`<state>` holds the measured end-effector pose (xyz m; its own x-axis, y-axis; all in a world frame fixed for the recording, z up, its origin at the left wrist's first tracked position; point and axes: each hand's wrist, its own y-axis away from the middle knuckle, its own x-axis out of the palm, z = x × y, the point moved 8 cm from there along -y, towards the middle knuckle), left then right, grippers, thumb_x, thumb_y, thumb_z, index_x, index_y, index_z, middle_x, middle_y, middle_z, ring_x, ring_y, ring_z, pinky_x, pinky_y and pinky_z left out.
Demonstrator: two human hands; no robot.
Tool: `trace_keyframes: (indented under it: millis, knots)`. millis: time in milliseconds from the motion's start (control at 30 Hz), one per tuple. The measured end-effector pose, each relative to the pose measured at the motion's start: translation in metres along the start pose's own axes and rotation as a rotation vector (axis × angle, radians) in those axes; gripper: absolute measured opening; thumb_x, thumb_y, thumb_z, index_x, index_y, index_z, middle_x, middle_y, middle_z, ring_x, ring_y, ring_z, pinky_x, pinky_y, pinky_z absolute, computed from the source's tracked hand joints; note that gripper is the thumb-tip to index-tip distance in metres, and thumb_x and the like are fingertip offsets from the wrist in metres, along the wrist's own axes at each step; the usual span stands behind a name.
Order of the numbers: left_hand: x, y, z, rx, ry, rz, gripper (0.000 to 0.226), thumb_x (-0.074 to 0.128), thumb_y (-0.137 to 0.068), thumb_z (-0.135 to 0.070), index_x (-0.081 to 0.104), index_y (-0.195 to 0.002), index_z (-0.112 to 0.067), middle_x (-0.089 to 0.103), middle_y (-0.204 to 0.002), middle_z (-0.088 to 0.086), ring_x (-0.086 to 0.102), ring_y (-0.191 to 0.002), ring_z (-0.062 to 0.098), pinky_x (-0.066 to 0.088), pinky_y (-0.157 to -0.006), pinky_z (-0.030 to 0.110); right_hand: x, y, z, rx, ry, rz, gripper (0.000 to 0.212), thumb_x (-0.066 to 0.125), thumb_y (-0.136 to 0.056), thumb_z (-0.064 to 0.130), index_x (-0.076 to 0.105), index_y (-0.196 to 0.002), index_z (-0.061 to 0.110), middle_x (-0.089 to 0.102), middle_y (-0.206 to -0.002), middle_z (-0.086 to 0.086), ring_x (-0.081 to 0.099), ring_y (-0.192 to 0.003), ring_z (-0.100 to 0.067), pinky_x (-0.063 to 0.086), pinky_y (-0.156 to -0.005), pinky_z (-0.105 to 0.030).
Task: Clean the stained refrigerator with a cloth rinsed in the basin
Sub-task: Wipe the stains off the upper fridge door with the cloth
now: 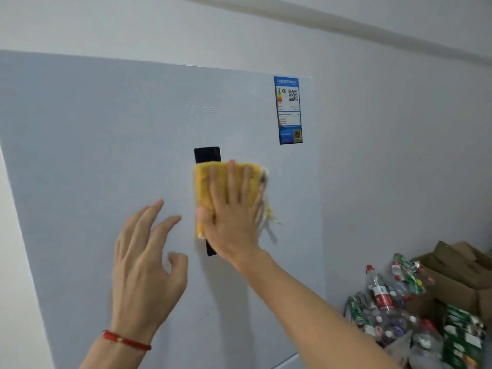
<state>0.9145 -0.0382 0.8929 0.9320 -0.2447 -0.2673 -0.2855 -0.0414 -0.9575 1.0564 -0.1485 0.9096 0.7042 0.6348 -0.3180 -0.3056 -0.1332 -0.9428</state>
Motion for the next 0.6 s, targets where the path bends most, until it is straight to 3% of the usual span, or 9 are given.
trace_keyframes:
  millis: [67, 100, 167, 267, 333, 500, 600]
  knots:
    - [0.014, -0.002, -0.015, 0.022, 0.025, 0.018, 0.053, 0.052, -0.075, -0.005, 0.066, -0.126, -0.009, 0.049, -0.15, 0.009, 0.04, -0.142, 0.032, 0.038, -0.112, 0.057, -0.001, 0.01, 0.008, -0.294, 0.043, 0.015, 0.068, 0.043, -0.104, 0.052, 0.025, -0.164, 0.025, 0.01, -0.173, -0.012, 0.001, -0.159, -0.04, 0.006, -0.12, -0.073]
    - [0.015, -0.003, -0.017, 0.027, 0.029, 0.018, 0.053, 0.052, -0.075, -0.005, 0.066, -0.126, -0.01, 0.049, -0.15, 0.009, 0.041, -0.142, 0.032, 0.038, -0.112, 0.056, -0.005, 0.009, -0.009, -0.33, 0.069, -0.015, 0.068, 0.048, -0.102, 0.052, 0.03, -0.162, 0.025, 0.016, -0.172, -0.012, 0.007, -0.159, -0.041, 0.01, -0.119, -0.073]
    - [0.007, -0.001, -0.009, 0.023, 0.004, 0.001, 0.051, 0.052, -0.076, -0.005, 0.067, -0.124, -0.009, 0.05, -0.149, 0.009, 0.042, -0.141, 0.033, 0.038, -0.113, 0.052, -0.006, 0.005, -0.075, -0.146, 0.105, -0.045, 0.07, 0.042, -0.102, 0.054, 0.027, -0.163, 0.024, 0.017, -0.171, -0.016, 0.009, -0.158, -0.044, 0.011, -0.119, -0.073]
    - [-0.027, 0.009, 0.025, -0.039, -0.055, -0.058, 0.048, 0.052, -0.076, -0.005, 0.068, -0.122, -0.007, 0.052, -0.147, 0.009, 0.043, -0.138, 0.034, 0.034, -0.116, 0.039, -0.005, 0.017, -0.18, 0.329, 0.014, 0.025, 0.075, 0.009, -0.1, 0.071, -0.011, -0.164, 0.036, -0.013, -0.174, -0.006, -0.014, -0.159, -0.033, 0.001, -0.122, -0.069]
    - [-0.056, 0.024, 0.05, -0.133, -0.078, -0.143, 0.05, 0.053, -0.075, -0.005, 0.067, -0.123, -0.007, 0.052, -0.147, 0.01, 0.043, -0.137, 0.035, 0.032, -0.115, 0.035, -0.002, 0.031, -0.208, 0.47, -0.112, 0.064, 0.074, 0.005, -0.097, 0.075, -0.023, -0.157, 0.043, -0.024, -0.171, 0.002, -0.021, -0.158, -0.025, 0.001, -0.122, -0.068]
    - [-0.092, 0.083, 0.119, -0.61, 0.058, -0.281, 0.069, 0.058, -0.082, -0.007, 0.043, -0.147, -0.02, 0.045, -0.152, 0.006, 0.042, -0.138, 0.03, 0.036, -0.115, 0.046, 0.013, 0.07, -0.166, 0.649, -0.183, -0.005, 0.073, 0.009, -0.101, 0.063, -0.016, -0.163, 0.032, -0.023, -0.172, -0.002, -0.022, -0.158, -0.028, -0.007, -0.122, -0.068]
    - [-0.084, 0.097, 0.134, -0.776, 0.225, -0.245, 0.066, 0.055, -0.092, 0.002, 0.039, -0.15, -0.027, 0.055, -0.144, -0.005, 0.054, -0.13, 0.02, 0.042, -0.113, 0.042, 0.028, 0.085, -0.088, 0.534, -0.173, 0.028, 0.073, 0.013, -0.104, 0.056, -0.011, -0.165, 0.025, -0.021, -0.172, -0.008, -0.022, -0.157, -0.033, -0.011, -0.121, -0.068]
